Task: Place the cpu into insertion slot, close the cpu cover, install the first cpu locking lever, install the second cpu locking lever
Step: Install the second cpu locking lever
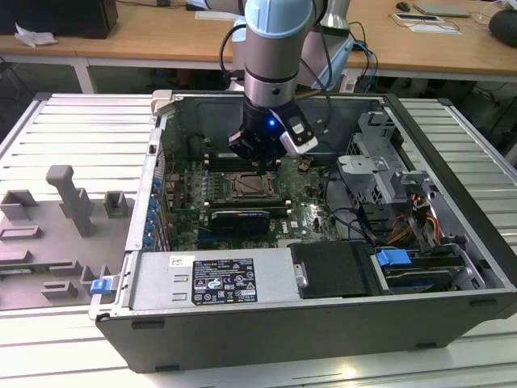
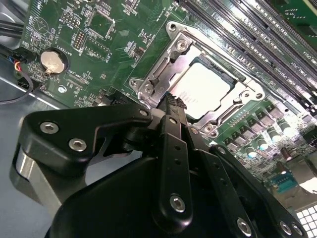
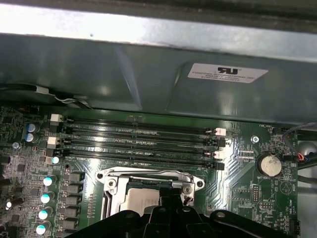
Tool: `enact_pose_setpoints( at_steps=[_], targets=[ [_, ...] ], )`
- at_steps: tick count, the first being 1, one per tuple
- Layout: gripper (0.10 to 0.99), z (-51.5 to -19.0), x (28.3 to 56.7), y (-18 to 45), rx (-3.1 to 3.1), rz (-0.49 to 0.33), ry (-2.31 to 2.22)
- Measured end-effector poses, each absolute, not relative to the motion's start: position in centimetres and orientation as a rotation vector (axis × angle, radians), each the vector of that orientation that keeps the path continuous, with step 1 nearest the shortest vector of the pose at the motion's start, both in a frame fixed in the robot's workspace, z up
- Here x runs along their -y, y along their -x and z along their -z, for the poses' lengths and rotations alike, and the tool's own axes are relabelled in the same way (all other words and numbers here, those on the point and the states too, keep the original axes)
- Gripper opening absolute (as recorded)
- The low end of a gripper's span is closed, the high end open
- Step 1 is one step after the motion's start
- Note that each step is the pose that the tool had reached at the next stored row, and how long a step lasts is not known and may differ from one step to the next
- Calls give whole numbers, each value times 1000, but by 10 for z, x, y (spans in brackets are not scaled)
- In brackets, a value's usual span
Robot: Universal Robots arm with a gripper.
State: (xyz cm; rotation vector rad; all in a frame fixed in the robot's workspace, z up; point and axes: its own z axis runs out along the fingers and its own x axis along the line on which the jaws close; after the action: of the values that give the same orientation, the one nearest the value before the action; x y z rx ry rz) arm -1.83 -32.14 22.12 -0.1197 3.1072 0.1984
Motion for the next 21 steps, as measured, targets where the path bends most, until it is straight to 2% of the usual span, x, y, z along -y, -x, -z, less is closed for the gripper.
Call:
enact_pose_setpoints(
  at_steps=[21],
  targets=[
    [106, -221, 328, 18, -3107, -199, 119]
  ],
)
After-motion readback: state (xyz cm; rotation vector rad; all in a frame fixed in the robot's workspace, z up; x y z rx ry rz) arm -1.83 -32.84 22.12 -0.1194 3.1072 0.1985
